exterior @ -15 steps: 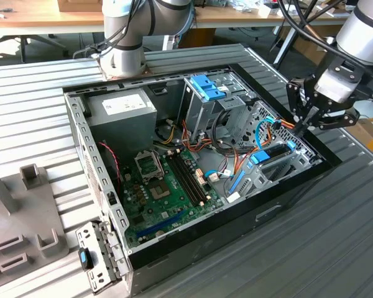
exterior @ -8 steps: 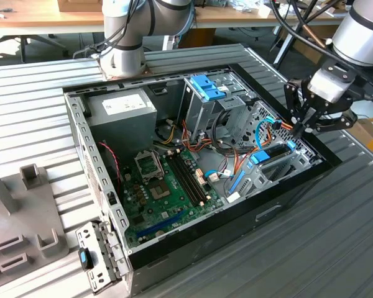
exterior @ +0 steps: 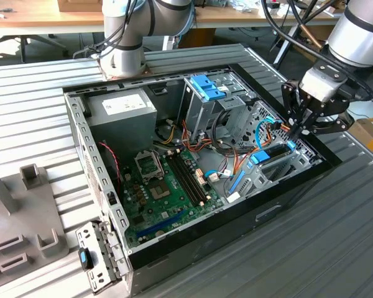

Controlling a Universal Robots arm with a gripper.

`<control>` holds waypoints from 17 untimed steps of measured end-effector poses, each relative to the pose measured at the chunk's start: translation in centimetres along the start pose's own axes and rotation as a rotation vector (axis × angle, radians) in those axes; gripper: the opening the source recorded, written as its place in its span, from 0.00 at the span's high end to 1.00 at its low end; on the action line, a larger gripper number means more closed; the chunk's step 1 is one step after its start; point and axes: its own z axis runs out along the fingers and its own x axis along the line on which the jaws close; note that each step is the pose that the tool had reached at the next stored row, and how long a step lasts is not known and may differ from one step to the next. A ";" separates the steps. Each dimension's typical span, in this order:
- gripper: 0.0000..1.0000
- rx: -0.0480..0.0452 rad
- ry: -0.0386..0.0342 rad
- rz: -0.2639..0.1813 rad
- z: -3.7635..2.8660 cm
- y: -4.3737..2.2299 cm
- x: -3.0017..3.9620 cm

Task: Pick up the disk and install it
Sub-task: 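Insert the first disk wire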

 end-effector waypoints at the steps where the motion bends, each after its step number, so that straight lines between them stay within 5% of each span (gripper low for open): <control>1: 0.84 -0.0003 0.0012 0.010 0.01 0.08 -0.02; 9: 0.84 -0.0018 0.0068 0.056 -0.02 0.70 -0.16; 17: 0.84 0.0088 -0.0024 0.060 0.14 1.42 -0.26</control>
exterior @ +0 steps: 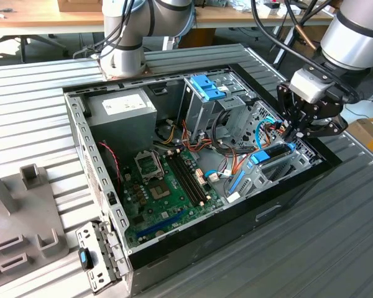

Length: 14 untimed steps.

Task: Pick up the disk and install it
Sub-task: 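Insert the first disk wire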

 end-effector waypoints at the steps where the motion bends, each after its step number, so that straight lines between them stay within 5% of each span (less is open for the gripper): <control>1: 0.84 0.0025 0.0002 0.000 0.03 0.12 0.00; 14: 0.84 0.0031 0.0027 0.021 0.36 0.56 -0.08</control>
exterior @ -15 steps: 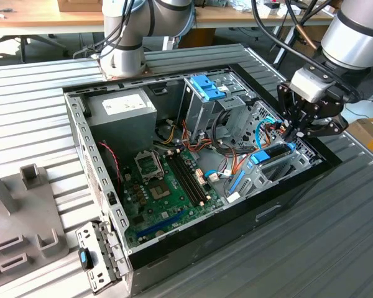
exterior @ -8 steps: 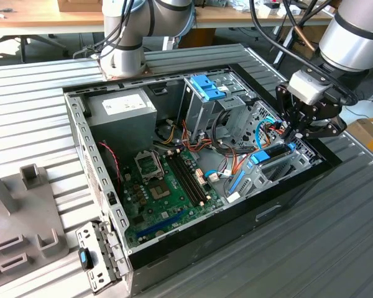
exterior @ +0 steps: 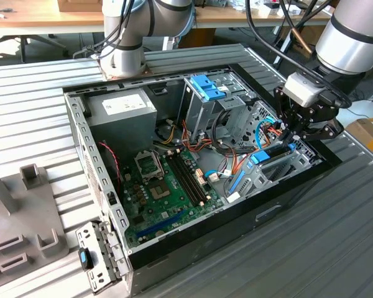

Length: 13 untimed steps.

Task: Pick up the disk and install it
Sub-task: 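Insert the first disk wire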

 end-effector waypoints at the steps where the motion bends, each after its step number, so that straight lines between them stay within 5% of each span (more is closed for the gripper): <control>1: 0.84 0.0000 0.0000 0.000 0.00 0.00 0.00; 13: 0.84 0.0036 -0.0014 0.007 0.01 0.10 -0.02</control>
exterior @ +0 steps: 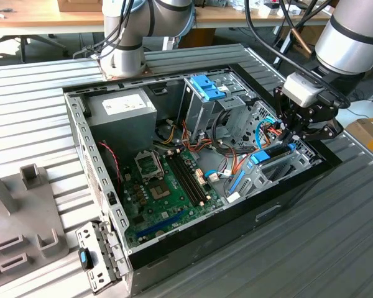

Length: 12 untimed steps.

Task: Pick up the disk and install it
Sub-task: 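Insert the first disk wire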

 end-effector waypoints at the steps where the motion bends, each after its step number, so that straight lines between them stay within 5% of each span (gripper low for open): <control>1: 0.84 0.0000 0.0000 0.000 0.00 0.00 0.00; 4: 0.84 0.0016 0.0004 0.001 0.00 0.05 0.00; 8: 0.84 0.0156 0.0029 0.006 0.05 0.11 -0.01; 12: 0.84 0.0153 0.0061 0.028 0.08 0.12 -0.01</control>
